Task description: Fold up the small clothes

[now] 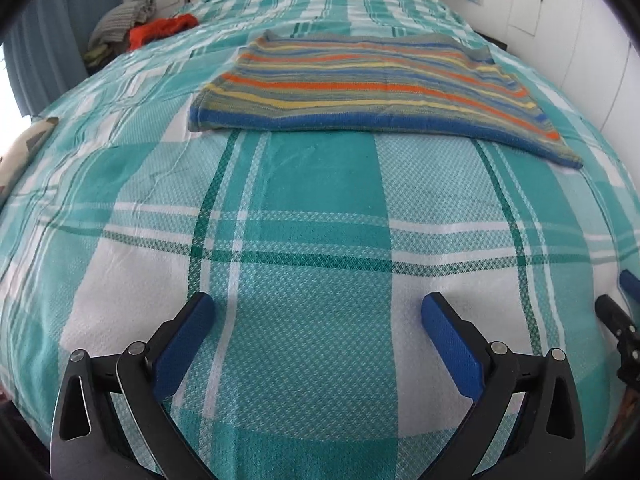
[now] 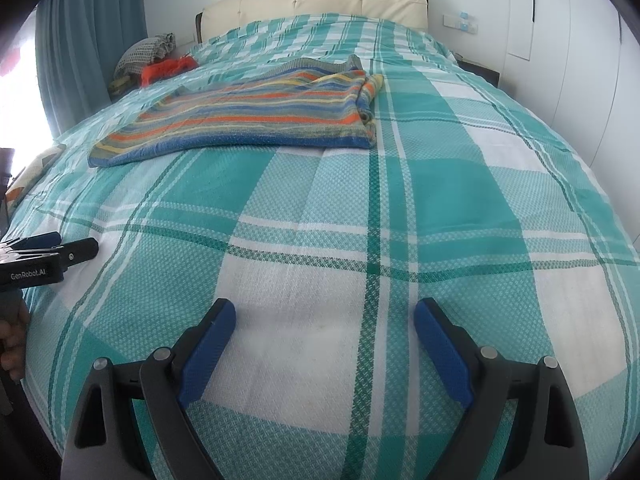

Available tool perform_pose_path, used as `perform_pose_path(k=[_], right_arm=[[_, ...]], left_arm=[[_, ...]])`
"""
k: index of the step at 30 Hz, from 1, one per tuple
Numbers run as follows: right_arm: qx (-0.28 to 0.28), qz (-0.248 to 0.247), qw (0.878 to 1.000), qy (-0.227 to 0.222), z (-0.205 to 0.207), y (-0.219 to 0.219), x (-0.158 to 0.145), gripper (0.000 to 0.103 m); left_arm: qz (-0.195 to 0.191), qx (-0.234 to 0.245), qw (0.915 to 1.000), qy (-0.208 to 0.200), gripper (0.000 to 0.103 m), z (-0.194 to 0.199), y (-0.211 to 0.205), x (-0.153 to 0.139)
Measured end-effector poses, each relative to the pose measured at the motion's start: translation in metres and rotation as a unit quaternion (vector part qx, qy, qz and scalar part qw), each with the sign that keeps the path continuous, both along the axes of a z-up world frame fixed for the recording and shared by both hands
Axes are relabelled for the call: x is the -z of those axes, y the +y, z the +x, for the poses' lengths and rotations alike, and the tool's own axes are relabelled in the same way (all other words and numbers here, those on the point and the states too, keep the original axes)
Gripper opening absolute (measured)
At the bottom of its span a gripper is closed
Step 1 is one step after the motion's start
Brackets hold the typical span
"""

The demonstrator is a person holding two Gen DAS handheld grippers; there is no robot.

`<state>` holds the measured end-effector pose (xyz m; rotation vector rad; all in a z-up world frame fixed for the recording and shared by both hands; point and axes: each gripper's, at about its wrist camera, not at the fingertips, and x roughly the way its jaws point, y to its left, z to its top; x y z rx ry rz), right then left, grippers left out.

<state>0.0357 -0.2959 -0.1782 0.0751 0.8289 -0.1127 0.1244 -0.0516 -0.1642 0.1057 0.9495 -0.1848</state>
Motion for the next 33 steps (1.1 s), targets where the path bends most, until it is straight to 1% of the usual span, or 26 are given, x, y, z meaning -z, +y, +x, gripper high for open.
perform_pose_path(k=[4,23,26,27,28,29,30,31,32,33], right_arm=[[0.000,-0.002,1.000,0.001,0.000,0.000,0.000,0.091],[0.000,-0.009,1.000,0.004,0.001,0.001,0.000,0.091],[0.000,-0.010,1.000,0.005,0.001,0.000,0.000,0.091],[0.000,-0.011,1.000,0.006,0.002,0.001,0.001,0.091],[0.000,-0.011,1.000,0.008,0.002,0.000,0.000,0.091],[0.000,-0.009,1.000,0.013,0.003,0.000,-0.001,0.091],[0.000,-0.008,1.000,0.025,0.004,-0.001,-0.007,0.091],[0.000,-0.008,0.999,0.031,0.004,-0.002,-0.014,0.090],[0.004,-0.008,1.000,0.023,0.002,-0.003,-0.024,0.090],[0.008,-0.005,1.000,0.005,-0.002,-0.005,-0.035,0.090]], left_arm=[[-0.003,0.001,1.0000,-0.006,0.103,-0.002,0.001,0.000],[0.014,0.002,0.9997,-0.019,0.102,-0.004,-0.004,0.003],[0.018,0.003,0.9997,-0.017,0.102,-0.005,-0.006,0.002],[0.023,0.005,0.9997,-0.008,0.102,-0.004,-0.006,-0.001],[0.029,0.007,0.9995,0.008,0.100,-0.001,-0.007,-0.008],[0.026,0.011,0.9995,0.017,0.096,0.001,-0.008,-0.021],[0.017,0.017,0.9997,0.007,0.096,0.000,-0.009,-0.036],[0.006,0.024,0.9996,-0.011,0.096,-0.001,-0.009,-0.053],[0.001,0.034,0.9988,-0.035,0.097,-0.003,-0.011,-0.072],[0.005,0.042,0.9977,-0.053,0.097,-0.003,-0.014,-0.088]])
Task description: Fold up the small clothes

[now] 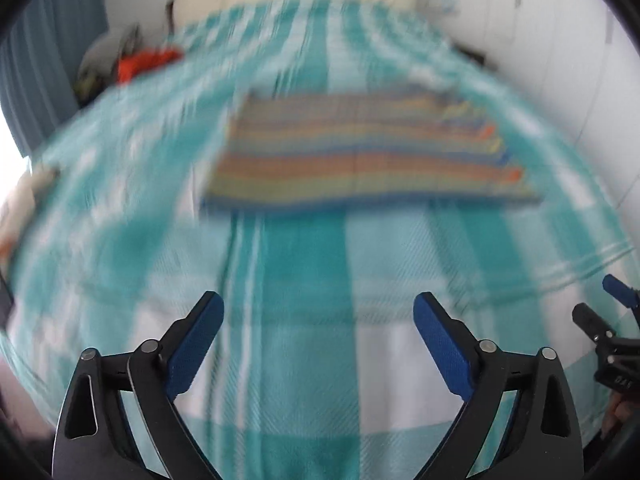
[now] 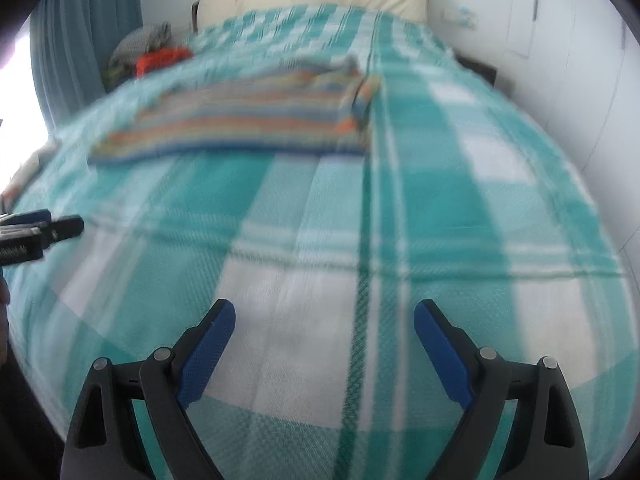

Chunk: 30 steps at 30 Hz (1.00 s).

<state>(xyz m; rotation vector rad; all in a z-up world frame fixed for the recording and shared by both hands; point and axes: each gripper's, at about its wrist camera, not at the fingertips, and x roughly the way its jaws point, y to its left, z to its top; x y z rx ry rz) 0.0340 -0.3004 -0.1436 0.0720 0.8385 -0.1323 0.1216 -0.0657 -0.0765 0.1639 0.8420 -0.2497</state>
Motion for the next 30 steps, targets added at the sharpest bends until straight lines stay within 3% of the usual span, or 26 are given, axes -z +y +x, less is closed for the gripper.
perform_pose_path(k=[4,8,11,16,20,24,28,30], right_arm=[[0.003,0.016,0.999,-0.048,-0.003,-0.011,-0.049,0.090],[-0.003,0.027,0.999,-0.046,0.009,-0.019,-0.073,0.091],[-0.010,0.033,0.999,-0.030,0.021,-0.022,-0.075,0.091],[-0.027,0.097,0.995,-0.006,0.048,-0.040,-0.065,0.091],[-0.015,0.128,0.992,-0.003,0.092,-0.080,-0.059,0.091],[-0.041,0.197,0.979,0.032,0.162,-0.121,-0.041,0.089],[-0.061,0.258,0.959,0.104,0.243,-0.151,-0.008,0.070],[-0.062,0.262,0.956,0.116,0.270,-0.158,0.000,0.066]], left_arm=[[0.019,0.026,0.9978,-0.057,0.100,0.003,-0.015,-0.048],[0.026,0.040,0.9971,-0.059,0.101,0.018,-0.028,-0.056],[0.039,0.040,0.9978,-0.036,0.101,0.033,-0.037,-0.040],[0.039,0.078,0.9962,0.001,0.101,0.037,-0.065,-0.009],[0.058,0.163,0.9849,0.009,0.101,0.035,-0.118,0.020],[0.073,0.236,0.9690,-0.011,0.101,0.041,-0.177,0.040],[0.070,0.262,0.9626,-0.003,0.101,0.059,-0.216,0.062],[0.047,0.265,0.9631,-0.002,0.100,0.066,-0.221,0.064]])
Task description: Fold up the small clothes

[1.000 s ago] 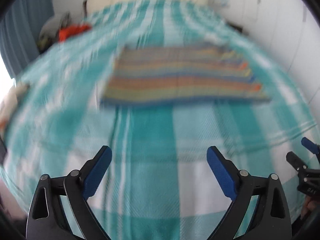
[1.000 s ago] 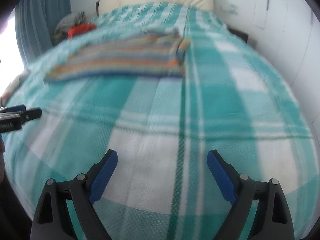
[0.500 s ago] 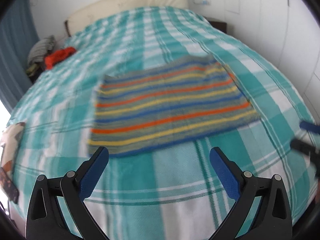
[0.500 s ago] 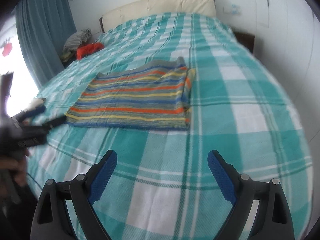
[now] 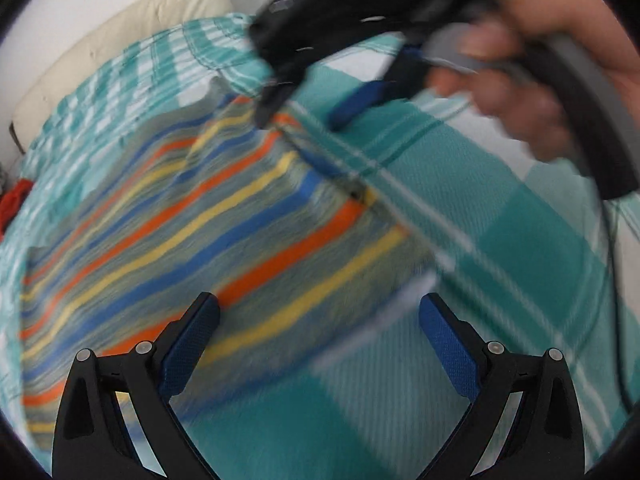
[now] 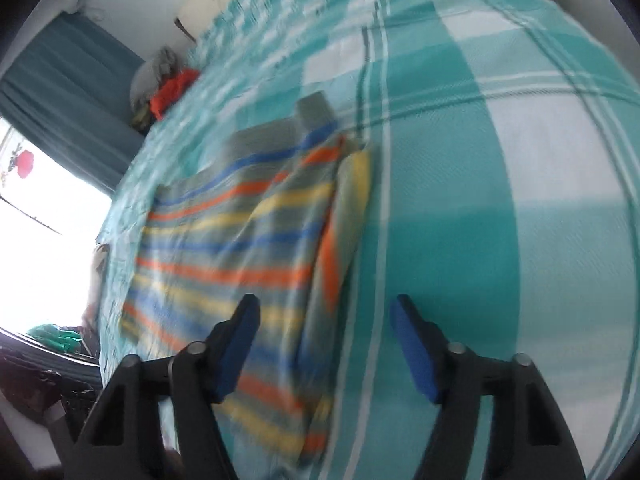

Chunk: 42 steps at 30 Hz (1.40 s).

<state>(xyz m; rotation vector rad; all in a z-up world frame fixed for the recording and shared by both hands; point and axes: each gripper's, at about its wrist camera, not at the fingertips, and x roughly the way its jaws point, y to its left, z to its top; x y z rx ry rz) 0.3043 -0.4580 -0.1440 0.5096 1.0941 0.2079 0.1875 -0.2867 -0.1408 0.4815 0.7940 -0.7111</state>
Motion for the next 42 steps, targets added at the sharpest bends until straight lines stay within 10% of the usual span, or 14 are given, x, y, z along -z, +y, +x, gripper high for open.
perform_pose_path(k=[3,5,6,7,16,27,30,33,36,42], right_arm=[[-0.006,0.018,1.000,0.004,0.036,-0.006,0.005,0.063],[-0.007,0.035,0.999,0.008,0.056,-0.006,0.008,0.050],[-0.006,0.039,0.999,0.009,0.066,-0.004,0.010,0.039],[-0.003,0.028,1.000,0.013,0.071,-0.002,0.011,0.011],[-0.030,0.026,0.997,-0.063,0.072,0.064,-0.062,0.010],[-0.106,0.031,0.992,-0.066,0.143,0.262,-0.043,0.010],[-0.107,0.030,0.993,-0.052,0.151,0.297,-0.020,0.012],[-0.083,0.076,0.993,-0.042,0.153,0.307,-0.004,0.041],[-0.047,0.146,0.986,-0.058,0.139,0.285,-0.012,0.045],[-0.129,-0.042,0.982,-0.130,0.080,0.261,-0.059,0.044]], left_arm=[[-0.028,0.003,0.9995,0.013,0.075,0.006,-0.005,-0.003],[-0.034,-0.005,0.9994,0.011,0.014,0.009,-0.006,-0.006],[-0.039,-0.010,0.9991,0.013,0.006,0.010,-0.005,-0.008],[-0.054,-0.016,0.9982,0.020,0.006,0.013,0.000,-0.012],[-0.247,-0.166,0.9520,0.071,0.005,0.018,0.160,-0.068],[-0.249,-0.326,0.9041,0.120,0.004,0.042,0.302,-0.022],[-0.218,-0.352,0.8998,0.137,0.019,0.056,0.314,-0.004],[-0.221,-0.349,0.8986,0.149,0.024,0.061,0.325,-0.006],[-0.217,-0.360,0.9013,0.106,0.061,0.049,0.337,-0.026],[-0.211,-0.316,0.9209,0.086,0.069,0.067,0.322,-0.044]])
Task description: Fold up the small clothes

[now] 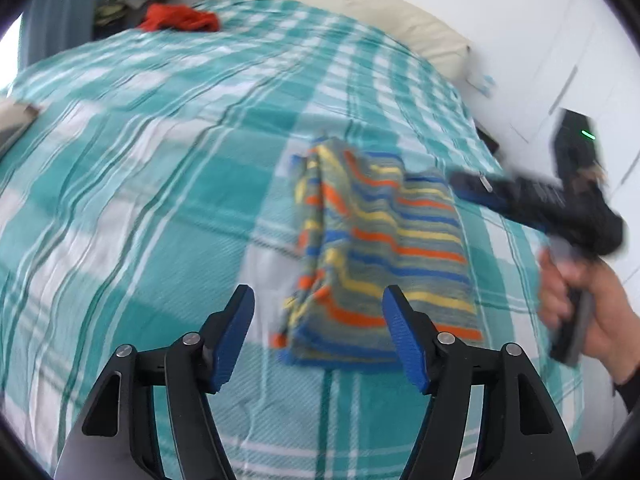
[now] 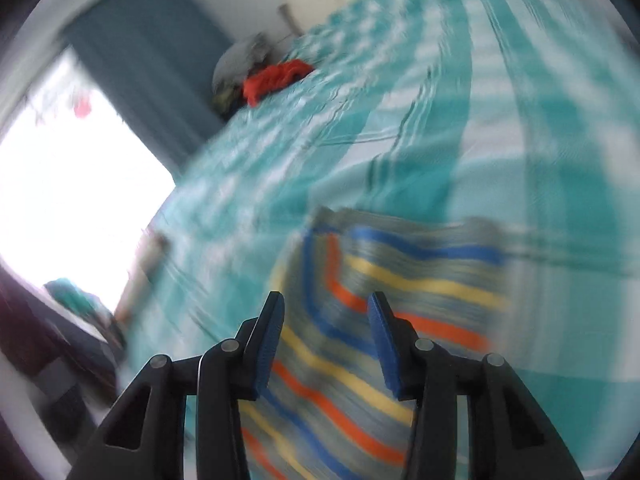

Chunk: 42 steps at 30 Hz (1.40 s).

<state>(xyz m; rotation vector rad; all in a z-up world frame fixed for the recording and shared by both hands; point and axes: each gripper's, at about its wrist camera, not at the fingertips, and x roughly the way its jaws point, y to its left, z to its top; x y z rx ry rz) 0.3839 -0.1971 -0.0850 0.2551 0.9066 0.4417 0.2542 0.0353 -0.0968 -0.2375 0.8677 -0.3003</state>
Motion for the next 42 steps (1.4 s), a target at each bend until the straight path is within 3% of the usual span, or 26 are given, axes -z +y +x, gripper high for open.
perform_pose_path(k=[3,5,7,9,12,14,17,19,21,22,23,25,29,31,32,35,36,38,39,41,42], right_arm=[[-0.058,-0.055,0.997,-0.013,-0.042,0.004,0.005,0.040],[-0.088,-0.061,0.994,0.003,-0.061,0.013,0.023,0.040],[-0.109,-0.106,0.988,0.038,-0.078,0.027,0.058,0.040],[-0.108,-0.150,0.983,0.017,-0.093,0.037,0.072,0.040],[-0.098,-0.135,0.986,0.002,-0.097,0.031,0.055,0.044],[-0.079,-0.113,0.990,-0.022,-0.093,0.020,0.038,0.044],[-0.049,-0.112,0.991,-0.046,-0.070,0.011,0.021,0.044],[-0.034,-0.109,0.993,-0.033,-0.046,0.008,0.027,0.044],[-0.029,-0.102,0.994,-0.003,-0.026,0.004,0.044,0.044],[-0.030,-0.103,0.994,0.018,-0.020,0.005,0.056,0.044],[-0.033,-0.114,0.992,0.033,-0.015,0.007,0.071,0.044],[-0.036,-0.121,0.992,0.022,-0.023,0.007,0.077,0.044],[-0.026,-0.097,0.995,-0.019,-0.027,-0.003,0.049,0.044],[-0.011,-0.100,0.994,-0.045,-0.016,-0.010,0.035,0.044],[-0.006,-0.101,0.994,-0.040,-0.007,-0.012,0.034,0.044],[0.023,-0.107,0.993,0.032,0.036,-0.021,0.059,0.046],[0.035,-0.104,0.991,0.081,0.048,-0.025,0.077,0.046],[0.051,-0.077,0.993,0.077,0.044,-0.033,0.076,0.047],[0.063,-0.054,0.995,0.061,0.033,-0.040,0.065,0.050],[0.067,-0.004,0.997,0.037,0.011,-0.051,0.052,0.073],[0.072,0.023,0.997,0.022,-0.005,-0.061,0.049,0.077]], left_arm=[[0.046,-0.013,0.9987,0.017,0.069,0.020,-0.013,0.018],[0.089,-0.033,0.9936,0.062,0.063,0.035,-0.012,0.043],[0.071,-0.028,0.9943,0.075,0.064,0.034,-0.002,0.051],[0.088,-0.023,0.9932,0.072,0.068,0.028,0.005,0.039],[0.064,-0.017,0.9972,0.036,0.076,0.024,0.018,0.009],[0.045,-0.002,0.9988,0.020,0.088,0.035,0.016,-0.004],[0.037,0.031,0.9985,0.025,0.088,0.068,-0.005,-0.004],[0.064,0.045,0.9962,0.039,0.089,0.091,-0.022,0.010],[0.128,0.033,0.9888,0.070,0.086,0.113,-0.030,0.037],[0.133,0.028,0.9876,0.080,0.087,0.120,-0.026,0.048],[0.107,0.023,0.9907,0.081,0.089,0.122,-0.016,0.053],[0.084,0.012,0.9928,0.084,0.089,0.121,-0.006,0.049],[0.034,0.012,0.9982,0.048,0.089,0.112,0.006,0.026],[0.021,0.023,0.9983,0.049,0.091,0.117,0.003,0.023],[0.029,0.032,0.9976,0.055,0.092,0.121,-0.005,0.025],[0.077,0.045,0.9918,0.092,0.091,0.133,-0.019,0.044],[0.077,0.047,0.9912,0.096,0.091,0.133,-0.017,0.046],[0.039,0.056,0.9943,0.083,0.092,0.125,-0.004,0.038],[0.013,0.063,0.9949,0.078,0.093,0.121,0.003,0.034],[-0.030,0.071,0.9940,0.077,0.098,0.115,0.017,0.032],[-0.043,0.075,0.9930,0.080,0.098,0.114,0.020,0.034]])
